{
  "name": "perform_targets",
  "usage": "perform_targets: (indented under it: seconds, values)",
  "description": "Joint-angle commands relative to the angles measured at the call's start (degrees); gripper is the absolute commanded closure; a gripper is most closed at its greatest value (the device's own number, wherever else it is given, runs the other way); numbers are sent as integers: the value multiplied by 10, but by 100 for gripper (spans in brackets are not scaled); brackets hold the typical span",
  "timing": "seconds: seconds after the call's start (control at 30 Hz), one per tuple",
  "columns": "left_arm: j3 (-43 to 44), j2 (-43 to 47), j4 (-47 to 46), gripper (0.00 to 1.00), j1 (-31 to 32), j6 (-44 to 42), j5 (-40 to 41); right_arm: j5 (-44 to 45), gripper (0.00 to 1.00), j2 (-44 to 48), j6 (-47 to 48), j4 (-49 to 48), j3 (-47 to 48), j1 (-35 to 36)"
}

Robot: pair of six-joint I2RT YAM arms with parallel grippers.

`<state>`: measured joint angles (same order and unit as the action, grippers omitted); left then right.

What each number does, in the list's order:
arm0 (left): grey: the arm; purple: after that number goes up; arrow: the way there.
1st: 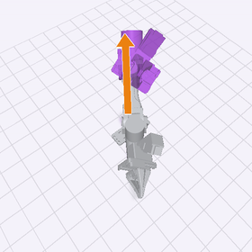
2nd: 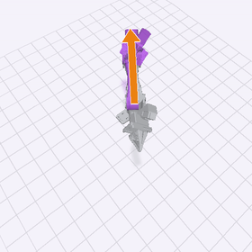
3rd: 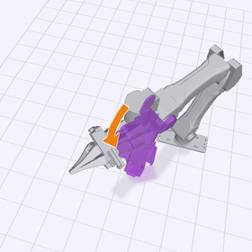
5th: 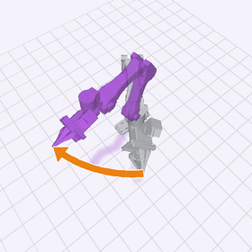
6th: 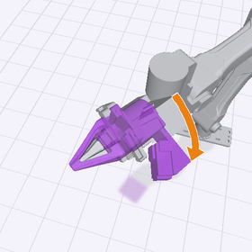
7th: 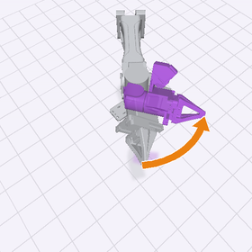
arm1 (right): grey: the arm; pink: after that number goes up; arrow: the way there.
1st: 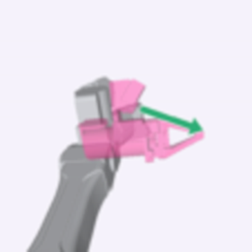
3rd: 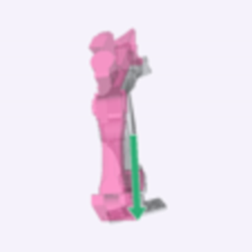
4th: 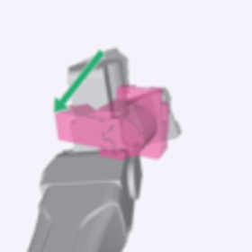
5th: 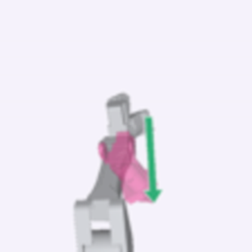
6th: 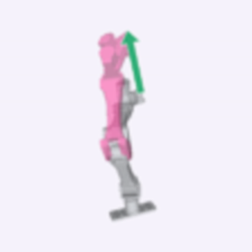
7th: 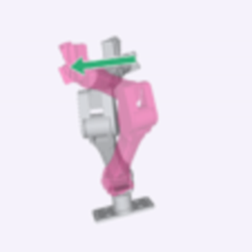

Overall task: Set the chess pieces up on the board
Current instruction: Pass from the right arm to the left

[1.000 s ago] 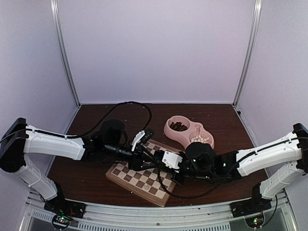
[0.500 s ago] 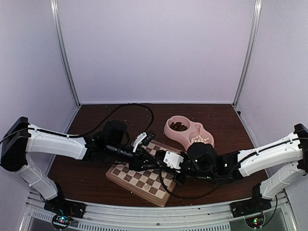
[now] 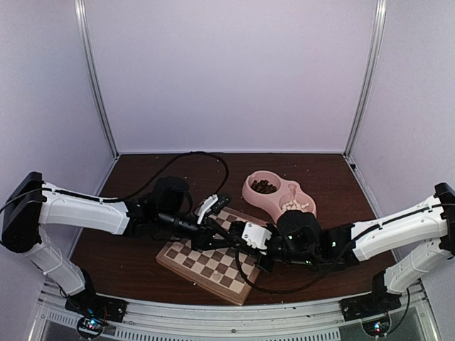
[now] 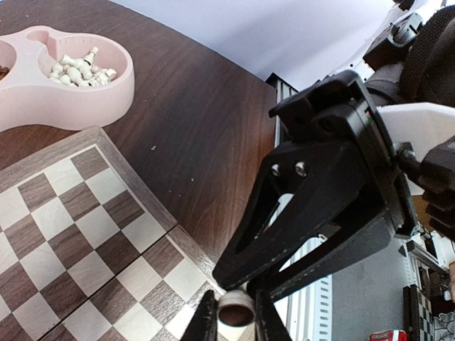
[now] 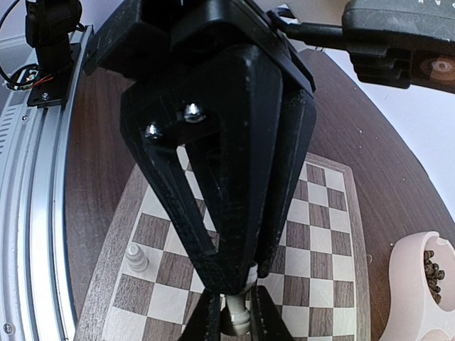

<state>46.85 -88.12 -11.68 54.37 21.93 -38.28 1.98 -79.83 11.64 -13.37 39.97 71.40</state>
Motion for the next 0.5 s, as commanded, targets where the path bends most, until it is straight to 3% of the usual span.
perform_targets:
  seconds: [0.0, 0.2, 0.47]
  values:
    - [16, 1, -3, 93, 3, -7, -15, 13, 93, 12, -5, -16, -5, 3]
    - [0, 27, -18, 94, 2, -10, -12, 6, 70, 15, -10, -26, -10, 4]
    - [-34, 71, -72, 94, 2, -3, -31, -73, 51, 60, -45, -67, -44, -1]
